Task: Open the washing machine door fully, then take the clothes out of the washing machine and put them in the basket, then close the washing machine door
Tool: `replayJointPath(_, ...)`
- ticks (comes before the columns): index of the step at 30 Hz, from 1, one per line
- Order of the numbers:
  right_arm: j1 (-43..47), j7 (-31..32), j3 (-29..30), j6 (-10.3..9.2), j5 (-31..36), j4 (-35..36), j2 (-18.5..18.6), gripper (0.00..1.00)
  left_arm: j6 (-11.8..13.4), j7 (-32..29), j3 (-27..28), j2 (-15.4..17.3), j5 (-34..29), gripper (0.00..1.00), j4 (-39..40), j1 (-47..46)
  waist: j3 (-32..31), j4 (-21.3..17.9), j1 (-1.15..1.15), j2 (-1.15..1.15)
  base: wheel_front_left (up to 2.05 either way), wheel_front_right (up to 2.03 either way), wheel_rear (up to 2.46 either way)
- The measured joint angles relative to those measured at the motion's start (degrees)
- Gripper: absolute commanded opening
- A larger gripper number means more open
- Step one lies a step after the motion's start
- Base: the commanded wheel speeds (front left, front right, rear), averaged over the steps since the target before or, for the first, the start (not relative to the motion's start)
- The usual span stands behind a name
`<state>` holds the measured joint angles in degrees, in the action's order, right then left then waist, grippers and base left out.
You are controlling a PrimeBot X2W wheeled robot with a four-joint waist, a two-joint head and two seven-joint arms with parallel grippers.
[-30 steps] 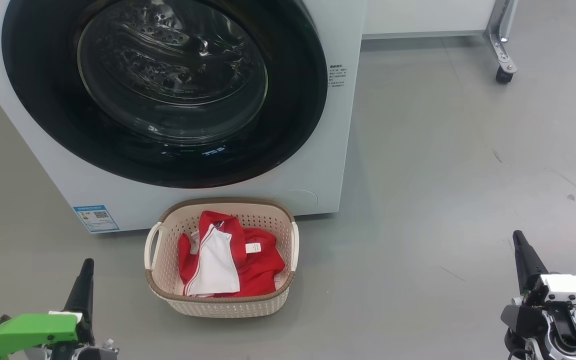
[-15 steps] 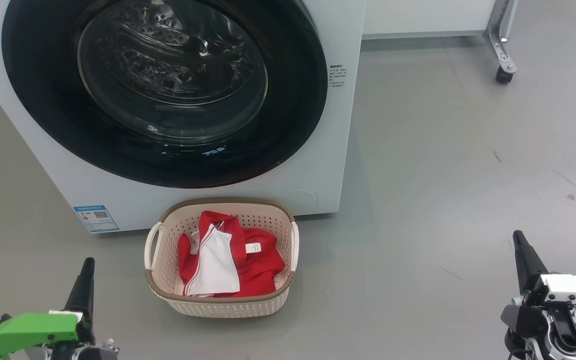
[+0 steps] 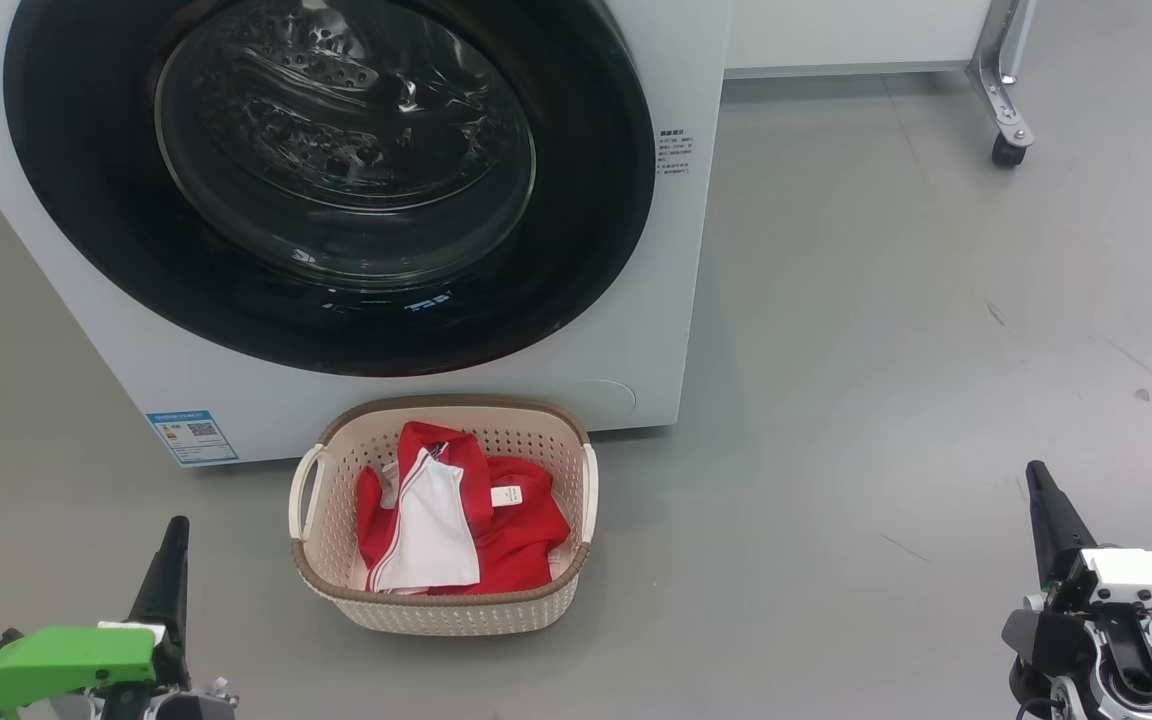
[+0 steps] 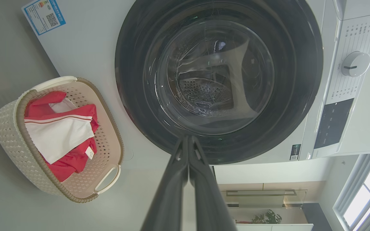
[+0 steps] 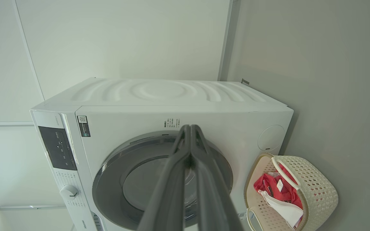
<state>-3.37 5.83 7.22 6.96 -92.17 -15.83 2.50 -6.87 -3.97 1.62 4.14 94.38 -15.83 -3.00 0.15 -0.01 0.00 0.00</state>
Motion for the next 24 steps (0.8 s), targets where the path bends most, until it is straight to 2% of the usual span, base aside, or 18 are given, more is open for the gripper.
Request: replayJointPath(24,0.0,0.0,0.1,0.0,0.0,0.0,0.0,0.0,0.0,0.0,0.1,0.0,0.0,0.0,-0.1,0.0,0.0,0.0,0.0,0.0,0.0,0.0,0.0)
